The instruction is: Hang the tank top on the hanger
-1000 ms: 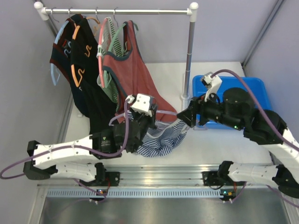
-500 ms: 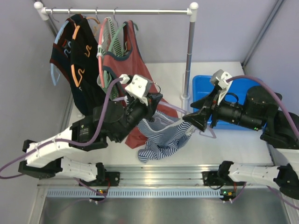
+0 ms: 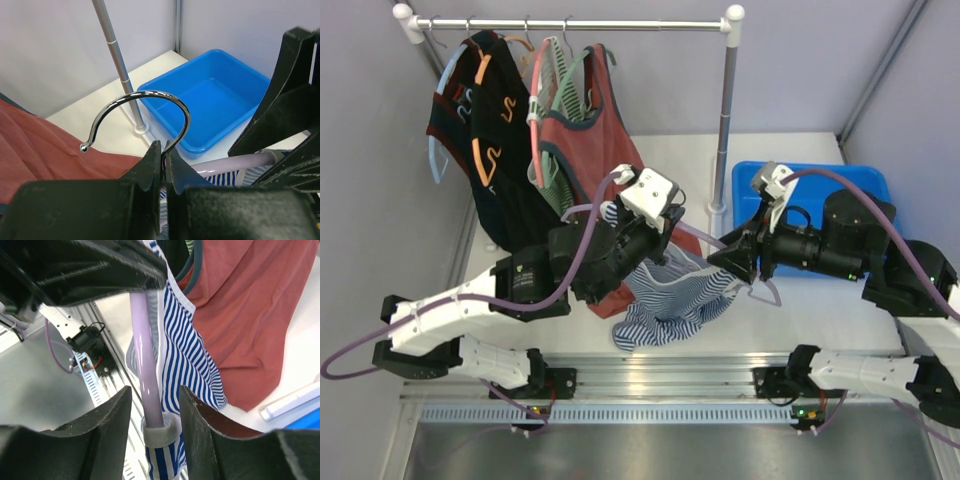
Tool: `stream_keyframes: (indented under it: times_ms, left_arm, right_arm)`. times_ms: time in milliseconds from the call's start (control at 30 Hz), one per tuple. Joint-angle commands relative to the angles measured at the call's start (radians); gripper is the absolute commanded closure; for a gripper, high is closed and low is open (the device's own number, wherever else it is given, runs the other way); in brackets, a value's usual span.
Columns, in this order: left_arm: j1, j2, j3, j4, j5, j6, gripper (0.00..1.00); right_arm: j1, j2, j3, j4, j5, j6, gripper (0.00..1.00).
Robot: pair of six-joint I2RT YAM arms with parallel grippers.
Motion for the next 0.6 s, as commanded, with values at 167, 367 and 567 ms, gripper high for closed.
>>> stream_keyframes:
  times_ms: [167,367,567]
  left_arm:
    - [-0.002,0.006,0.036,0.162,-0.014,0.047,1.0]
    - [0.003,0.029,0.021,0.204,-0.014,0.05,1.0]
    - [0.012,0.032,-0.017,0.287,-0.026,0.071,1.0]
  right_arm:
    - [0.015,-0.084,-0.073,0.032,0.025,0.016,0.59]
    - [0.013,-0.107,-0.104,0.057,0.031,0.025,0.76]
    - [0.015,-0.104,-0.121,0.077,0.04,0.029,0.98]
